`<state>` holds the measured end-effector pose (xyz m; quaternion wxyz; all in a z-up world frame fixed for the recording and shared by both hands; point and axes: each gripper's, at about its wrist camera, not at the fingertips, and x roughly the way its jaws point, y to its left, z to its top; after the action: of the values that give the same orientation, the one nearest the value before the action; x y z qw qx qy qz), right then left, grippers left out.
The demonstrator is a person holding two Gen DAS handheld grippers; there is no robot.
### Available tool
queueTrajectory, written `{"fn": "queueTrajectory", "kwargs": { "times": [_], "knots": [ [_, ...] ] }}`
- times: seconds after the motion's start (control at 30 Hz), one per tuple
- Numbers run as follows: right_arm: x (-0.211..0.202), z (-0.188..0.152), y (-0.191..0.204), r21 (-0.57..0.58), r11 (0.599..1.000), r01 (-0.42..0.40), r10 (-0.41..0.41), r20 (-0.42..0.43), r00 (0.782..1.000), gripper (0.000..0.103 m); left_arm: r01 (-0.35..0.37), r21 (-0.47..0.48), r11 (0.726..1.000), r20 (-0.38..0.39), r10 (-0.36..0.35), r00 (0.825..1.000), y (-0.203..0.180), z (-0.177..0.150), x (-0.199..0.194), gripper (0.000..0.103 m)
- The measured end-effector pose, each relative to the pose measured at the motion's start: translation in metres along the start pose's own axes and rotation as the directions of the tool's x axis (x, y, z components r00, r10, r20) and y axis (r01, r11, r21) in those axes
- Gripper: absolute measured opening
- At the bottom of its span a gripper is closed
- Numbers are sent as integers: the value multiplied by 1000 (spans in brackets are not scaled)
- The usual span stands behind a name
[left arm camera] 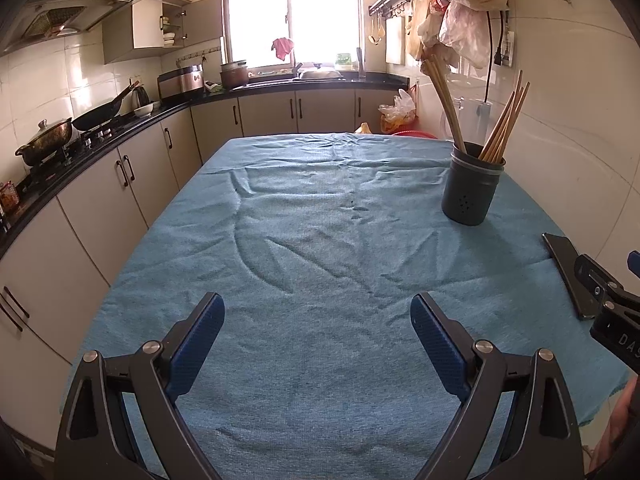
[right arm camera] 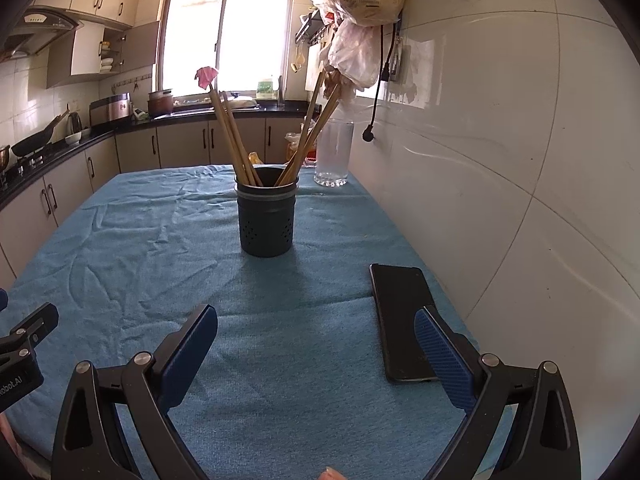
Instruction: Organize utensils
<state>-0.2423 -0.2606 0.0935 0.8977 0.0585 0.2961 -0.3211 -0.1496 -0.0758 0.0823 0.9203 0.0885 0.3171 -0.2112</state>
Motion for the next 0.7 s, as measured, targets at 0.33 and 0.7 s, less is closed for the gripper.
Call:
{"fn": "queueTrajectory", "kwargs": {
  "times": [0.33, 0.7],
  "knots": [
    [4, -1, 6, -15, 1000, -3, 2, -19, 1000, 101, -1, -11, 1000, -11, 1, 1000, 5, -3, 7, 93],
    [11, -5, 11, -29, 1000, -1, 0, -44, 999, 101, -3, -21, 1000, -23, 2, 1000, 8, -4, 13, 93]
  ]
}}
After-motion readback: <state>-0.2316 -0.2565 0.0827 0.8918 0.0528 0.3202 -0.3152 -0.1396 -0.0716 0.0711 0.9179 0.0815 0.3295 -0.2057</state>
